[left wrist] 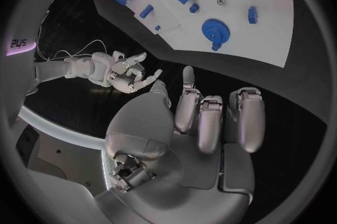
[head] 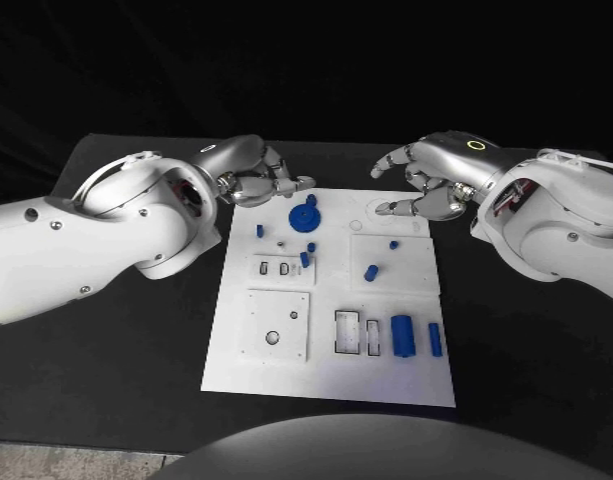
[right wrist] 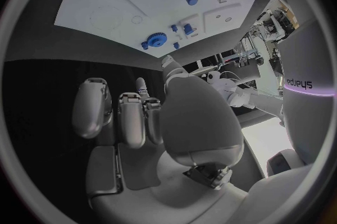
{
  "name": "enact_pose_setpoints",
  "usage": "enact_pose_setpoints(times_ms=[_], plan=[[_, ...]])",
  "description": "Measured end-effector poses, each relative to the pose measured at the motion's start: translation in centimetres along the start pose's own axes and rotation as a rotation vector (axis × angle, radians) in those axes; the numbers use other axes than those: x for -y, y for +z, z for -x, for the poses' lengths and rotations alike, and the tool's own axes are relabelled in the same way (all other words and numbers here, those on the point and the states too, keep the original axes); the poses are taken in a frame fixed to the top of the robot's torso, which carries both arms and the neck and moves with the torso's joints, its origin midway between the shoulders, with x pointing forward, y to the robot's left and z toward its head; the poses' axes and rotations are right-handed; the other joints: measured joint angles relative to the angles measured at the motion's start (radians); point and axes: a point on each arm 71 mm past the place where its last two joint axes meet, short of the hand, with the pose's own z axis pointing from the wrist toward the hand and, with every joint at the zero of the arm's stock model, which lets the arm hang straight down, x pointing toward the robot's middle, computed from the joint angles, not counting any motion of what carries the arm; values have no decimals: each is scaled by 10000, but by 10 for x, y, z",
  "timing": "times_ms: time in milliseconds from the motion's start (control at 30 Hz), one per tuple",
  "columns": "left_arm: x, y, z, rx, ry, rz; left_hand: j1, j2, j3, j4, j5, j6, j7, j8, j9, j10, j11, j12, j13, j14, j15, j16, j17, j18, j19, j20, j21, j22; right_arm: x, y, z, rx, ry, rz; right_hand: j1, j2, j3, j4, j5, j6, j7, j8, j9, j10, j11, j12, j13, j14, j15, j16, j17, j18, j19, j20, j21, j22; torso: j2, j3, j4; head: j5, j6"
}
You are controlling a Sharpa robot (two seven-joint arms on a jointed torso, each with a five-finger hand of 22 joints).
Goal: Assemble the parts on the task board
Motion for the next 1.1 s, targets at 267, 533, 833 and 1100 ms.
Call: enact_pose_setpoints(times_ms=[267, 533, 833, 1100], plan=[[13, 20, -17, -2308, 1232, 1229, -1292, -18, -685, 14, -1150, 70, -70, 83, 676, -87, 17, 389, -97, 3, -74, 0, -1, 1, 34, -34, 0, -1, 2, 3, -5, -184, -34, -78, 52, 51, 30, -30, 60, 97, -26, 0, -15, 0, 0, 0, -1, 0, 0, -62, -1, 0, -38, -38, -177, -1, -11, 137, -111, 169, 0], [13, 26, -26, -3450, 1843, 1974, -1308, 55, -730, 14, -1062, 148, -69, 99, 1002, -88, 16, 389, -97, 12, -82, 0, -2, 2, 70, -70, 0, -2, 6, 1, -9, -399, 40, -201, 55, 54, 4, -108, 239, 97, -26, 0, -61, 0, 0, 0, -2, 0, 0, -116, -2, 0, -111, -35, -269, -2, -12, 205, -166, 190, 0], [15, 26, -29, -3683, 2195, 2206, -1018, 177, -703, -13, -756, 210, -215, 661, 2307, -106, -115, 389, -97, 2, -252, 0, -3, 4, 132, -206, -1, -3, 7, 3, -12, -468, 146, -159, 91, 89, -3, -139, 352, 97, -26, -1, -91, 0, 0, 0, -3, 0, 0, -116, -2, 0, -111, -35, -328, -3, -9, 243, -212, 333, 0], [17, 26, -35, -3824, 2417, 2217, -803, 263, -685, -30, -286, 89, -337, 978, 3510, -106, -255, 389, -97, 1, -322, 0, -4, 5, 84, -271, -1, -4, 9, 3, -15, -529, 203, -162, 91, 89, -3, -139, 407, 97, -26, -1, -105, 0, 0, 0, -3, 0, 0, -116, -4, 0, -111, -35, -328, -4, -32, 229, -198, 479, 0]])
